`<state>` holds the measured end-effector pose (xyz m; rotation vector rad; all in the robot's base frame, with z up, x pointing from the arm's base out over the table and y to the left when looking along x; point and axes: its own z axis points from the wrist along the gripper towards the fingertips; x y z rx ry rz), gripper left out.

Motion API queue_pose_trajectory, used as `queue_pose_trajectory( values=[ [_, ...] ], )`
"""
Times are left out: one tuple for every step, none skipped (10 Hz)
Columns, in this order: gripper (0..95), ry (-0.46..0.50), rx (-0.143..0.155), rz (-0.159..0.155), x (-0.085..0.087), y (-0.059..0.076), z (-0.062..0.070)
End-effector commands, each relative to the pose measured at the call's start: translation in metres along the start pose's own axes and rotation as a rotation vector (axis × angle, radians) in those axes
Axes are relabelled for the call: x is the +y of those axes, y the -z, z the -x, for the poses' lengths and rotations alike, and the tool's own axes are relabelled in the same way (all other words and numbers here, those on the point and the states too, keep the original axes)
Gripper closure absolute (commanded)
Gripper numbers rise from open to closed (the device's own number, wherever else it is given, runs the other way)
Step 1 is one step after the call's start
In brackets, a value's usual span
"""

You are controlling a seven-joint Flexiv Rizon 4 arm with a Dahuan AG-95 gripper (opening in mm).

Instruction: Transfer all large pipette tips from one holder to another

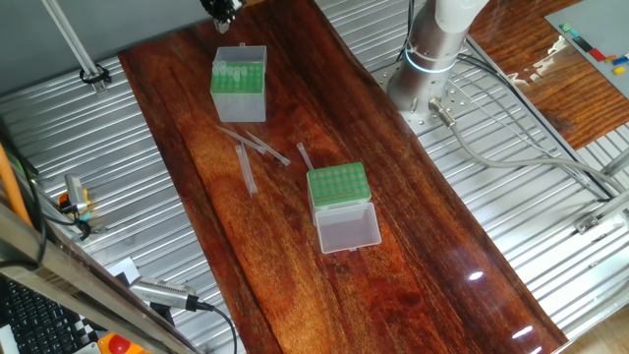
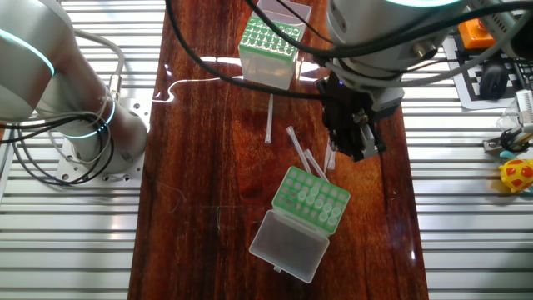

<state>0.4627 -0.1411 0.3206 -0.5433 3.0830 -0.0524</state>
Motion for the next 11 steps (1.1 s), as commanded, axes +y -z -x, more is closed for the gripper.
queue_pose_trajectory(
  values=[
    [95.0,-0.002,0.002,0.005,0.0002,0.0001,0.0001],
    [95.0,-0.001,0.003,0.005,0.0002,0.0001,0.0001],
    [95.0,-0.002,0.003,0.004,0.0002,0.0001,0.0001],
    [95.0,-0.005,0.003,0.004,0.0001,-0.0005,0.0],
    [95.0,-0.008,0.004,0.004,-0.0001,-0.001,-0.0006],
    [95.0,-0.006,0.004,0.003,-0.0002,-0.0012,-0.0009],
    [95.0,-0.007,0.003,0.004,-0.0002,-0.0013,-0.0009],
    [95.0,-0.007,0.003,0.003,-0.0002,-0.0015,-0.0009],
    [95.0,-0.005,0.003,0.003,-0.0002,-0.0017,-0.001],
    [95.0,0.001,0.003,0.003,-0.0003,-0.0019,-0.0013],
    [95.0,0.003,0.004,0.003,-0.0004,-0.002,-0.0015]
  ],
)
